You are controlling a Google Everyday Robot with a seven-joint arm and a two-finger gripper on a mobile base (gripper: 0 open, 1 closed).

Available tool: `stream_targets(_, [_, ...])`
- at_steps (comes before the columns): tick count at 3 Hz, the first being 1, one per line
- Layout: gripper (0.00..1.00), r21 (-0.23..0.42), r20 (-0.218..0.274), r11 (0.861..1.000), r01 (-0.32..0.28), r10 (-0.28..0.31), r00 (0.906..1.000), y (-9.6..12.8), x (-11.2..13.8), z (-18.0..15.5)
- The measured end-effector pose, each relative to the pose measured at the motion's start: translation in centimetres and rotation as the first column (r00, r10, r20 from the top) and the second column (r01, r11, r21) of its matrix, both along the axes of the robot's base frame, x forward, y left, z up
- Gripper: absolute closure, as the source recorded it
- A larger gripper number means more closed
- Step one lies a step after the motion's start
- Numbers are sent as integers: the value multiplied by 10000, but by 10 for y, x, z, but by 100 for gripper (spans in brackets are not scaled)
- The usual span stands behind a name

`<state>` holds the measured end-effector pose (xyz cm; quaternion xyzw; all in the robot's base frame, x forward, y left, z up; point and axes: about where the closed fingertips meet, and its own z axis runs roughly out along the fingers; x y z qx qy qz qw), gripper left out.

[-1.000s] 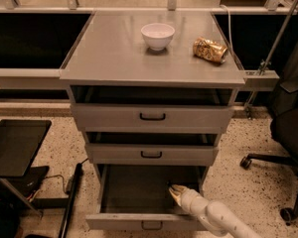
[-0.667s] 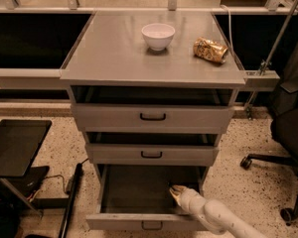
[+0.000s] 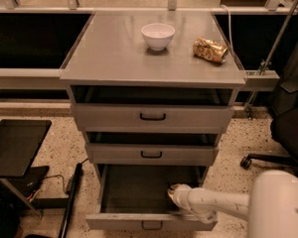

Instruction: Place rxbar chocolate into bottom drawer

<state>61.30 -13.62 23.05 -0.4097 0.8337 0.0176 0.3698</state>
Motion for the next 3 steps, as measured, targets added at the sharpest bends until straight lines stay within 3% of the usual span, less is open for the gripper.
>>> stream_targets(1, [100,-2037,-589,9790,-10,-112,9982,-17,2,-28])
stream_targets(2, [100,-2297,-725,9724,-401,240,9971,7,11,-32])
stream_targets(3, [100,-2290,-718,9725,-415,257,9971,8,11,-32])
